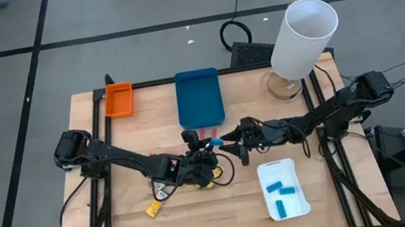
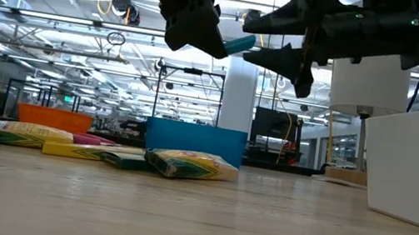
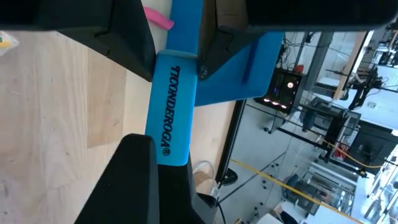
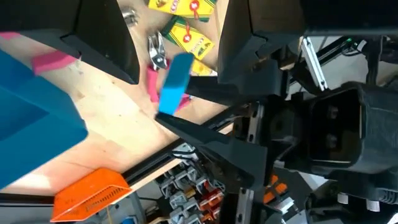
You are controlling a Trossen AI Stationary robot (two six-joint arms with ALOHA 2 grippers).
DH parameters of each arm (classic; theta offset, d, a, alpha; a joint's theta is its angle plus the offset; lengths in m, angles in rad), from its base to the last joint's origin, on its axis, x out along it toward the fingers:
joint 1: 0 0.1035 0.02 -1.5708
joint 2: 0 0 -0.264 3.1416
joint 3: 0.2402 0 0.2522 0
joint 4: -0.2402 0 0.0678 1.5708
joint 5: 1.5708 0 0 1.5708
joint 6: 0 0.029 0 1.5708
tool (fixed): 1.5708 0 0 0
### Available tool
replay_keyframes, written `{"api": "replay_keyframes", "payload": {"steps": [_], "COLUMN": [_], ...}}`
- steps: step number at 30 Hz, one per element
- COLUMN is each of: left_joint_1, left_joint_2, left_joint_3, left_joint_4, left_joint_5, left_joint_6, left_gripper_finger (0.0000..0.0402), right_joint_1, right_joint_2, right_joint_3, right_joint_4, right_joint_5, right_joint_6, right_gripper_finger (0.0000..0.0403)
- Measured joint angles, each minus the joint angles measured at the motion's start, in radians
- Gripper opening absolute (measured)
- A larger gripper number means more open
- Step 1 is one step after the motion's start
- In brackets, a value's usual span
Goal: Pick & Place School Supplies
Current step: Put the blue eraser into the white bin
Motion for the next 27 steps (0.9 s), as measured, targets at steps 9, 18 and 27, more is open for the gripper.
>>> {"api": "replay_keyframes", "payload": {"steps": [9, 18, 27], "left_joint_1": [0.000, 0.000, 0.000], "left_joint_2": [0.000, 0.000, 0.000], "left_joint_3": [0.000, 0.000, 0.000], "left_joint_4": [-0.012, -0.010, -0.009], "left_joint_5": [0.005, 0.008, 0.008], "left_joint_6": [-0.017, -0.019, -0.020], "left_gripper_finger": [0.0117, 0.0117, 0.0117], "right_joint_1": [-0.015, -0.025, -0.028], "right_joint_2": [0.002, 0.002, 0.002], "right_joint_3": [0.003, 0.003, 0.003], "right_joint_4": [0.015, 0.015, 0.014], "right_joint_5": [-0.011, -0.063, -0.062], "right_joint_6": [0.000, -0.003, -0.034], "right_gripper_finger": [0.0188, 0.0096, 0.0031]}}
